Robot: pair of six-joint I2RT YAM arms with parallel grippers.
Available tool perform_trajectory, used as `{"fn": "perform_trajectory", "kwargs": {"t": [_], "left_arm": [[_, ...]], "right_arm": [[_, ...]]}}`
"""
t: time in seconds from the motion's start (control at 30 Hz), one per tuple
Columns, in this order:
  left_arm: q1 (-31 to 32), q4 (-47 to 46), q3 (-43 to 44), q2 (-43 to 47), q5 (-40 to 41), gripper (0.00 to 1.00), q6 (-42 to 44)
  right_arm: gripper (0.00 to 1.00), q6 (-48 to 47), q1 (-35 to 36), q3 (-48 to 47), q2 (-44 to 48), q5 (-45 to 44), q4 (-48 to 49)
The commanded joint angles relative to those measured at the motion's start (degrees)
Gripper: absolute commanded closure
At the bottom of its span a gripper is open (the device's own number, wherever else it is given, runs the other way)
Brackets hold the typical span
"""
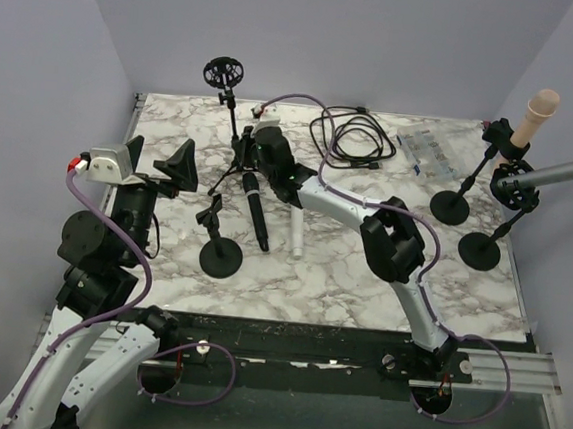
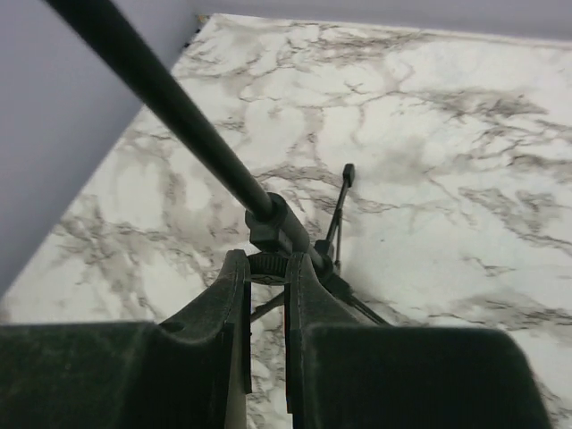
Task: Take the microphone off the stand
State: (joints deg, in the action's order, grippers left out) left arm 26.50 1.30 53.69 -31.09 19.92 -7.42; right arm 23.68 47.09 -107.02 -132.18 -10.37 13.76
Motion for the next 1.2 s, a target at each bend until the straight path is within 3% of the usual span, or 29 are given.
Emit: {"fn": "perform_trajectory", "kwargs": {"t": [0.0, 0.3, 0.33, 0.43, 0.53, 0.9, 1.03, 1.17], "left_arm": [[-0.70, -1.39, -0.94, -0.54, 0.46, 0.04, -0.76], [-1.43, -1.39, -1.22, -0.97, 0.51, 0.04, -1.18], [-1.53, -1.41, -1.22, -1.06, 0.40, 0.05, -1.26], [-1.79, -1.43, -1.44, -1.36, 0.20, 0.05, -1.37], [-2.15, -1.40, -1.48, -1.84, 0.18, 0.05, -1.59], [-2.42, -1.39, -1.31, -1.81, -0.67, 0.05, -2.51], [-2.42, -1.39, -1.23, -1.85, -0.94, 0.05, -2.64], [-2.42, -1.39, -0.98, -2.34, -1.37, 0.05, -2.60]], "right_arm": [[0.99, -19.47, 3.67, -2.73, -0.18, -16.45, -5.32], [0.99, -39.78, 7.41, -5.73, -2.01, -23.20, 0.68], [0.92, -39.96, 7.41, -6.20, -2.04, -22.89, 0.50], [0.44, -38.26, 7.40, -5.79, -0.41, -20.71, 0.32], [0.30, -33.50, 7.35, -3.49, 2.97, -17.91, 0.55], [0.24, -15.26, 3.95, 6.13, 14.60, -9.84, -2.01], [0.19, -13.25, 2.78, 10.10, 19.82, -7.36, -2.86], [0.16, -13.93, 2.35, 13.63, 25.41, -10.64, -6.46]]}}
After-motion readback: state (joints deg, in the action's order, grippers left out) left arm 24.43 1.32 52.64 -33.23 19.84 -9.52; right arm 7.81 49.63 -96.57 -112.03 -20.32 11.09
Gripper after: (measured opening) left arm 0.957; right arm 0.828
